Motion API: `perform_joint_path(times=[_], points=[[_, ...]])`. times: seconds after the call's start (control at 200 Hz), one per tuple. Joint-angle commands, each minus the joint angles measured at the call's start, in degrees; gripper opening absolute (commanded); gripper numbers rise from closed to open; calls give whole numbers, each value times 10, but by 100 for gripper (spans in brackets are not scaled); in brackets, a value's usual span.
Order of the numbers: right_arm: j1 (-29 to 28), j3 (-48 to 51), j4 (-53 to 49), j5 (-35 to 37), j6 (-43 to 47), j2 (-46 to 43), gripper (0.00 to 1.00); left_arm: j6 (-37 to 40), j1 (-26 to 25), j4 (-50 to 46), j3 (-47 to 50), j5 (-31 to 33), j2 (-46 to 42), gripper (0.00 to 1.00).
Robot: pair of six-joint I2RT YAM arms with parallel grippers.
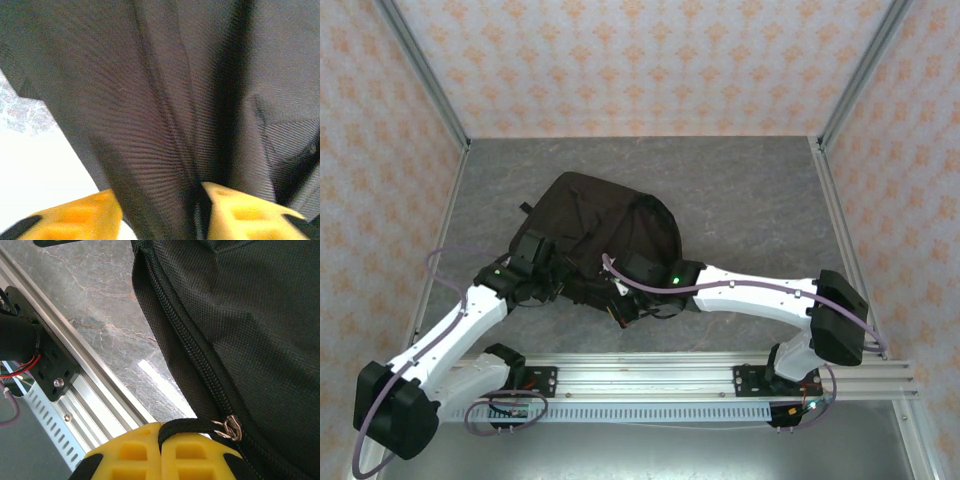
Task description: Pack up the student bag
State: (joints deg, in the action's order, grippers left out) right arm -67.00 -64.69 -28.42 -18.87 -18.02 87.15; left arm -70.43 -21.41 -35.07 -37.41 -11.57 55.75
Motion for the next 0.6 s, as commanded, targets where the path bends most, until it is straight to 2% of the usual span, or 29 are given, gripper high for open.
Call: perform_joint_path(times=[0.0,0.12,0.225,0.355,0.591], points=[[-9,0,-1,22,2,-9,0,-1,-7,24,2,22,11,32],[-9,-2,-44,52,7,-19,0,19,-7,-4,-25,58,5,13],[-9,7,-71,70,7,-39,0,35,-2,-27,-38,89,-9,0],[-7,16,-105,93,10,-61,0,46,7,-36,-38,104,-21,0],[17,36,-141,89,21,-90,0,56,19,-39,-33,95,-17,0]])
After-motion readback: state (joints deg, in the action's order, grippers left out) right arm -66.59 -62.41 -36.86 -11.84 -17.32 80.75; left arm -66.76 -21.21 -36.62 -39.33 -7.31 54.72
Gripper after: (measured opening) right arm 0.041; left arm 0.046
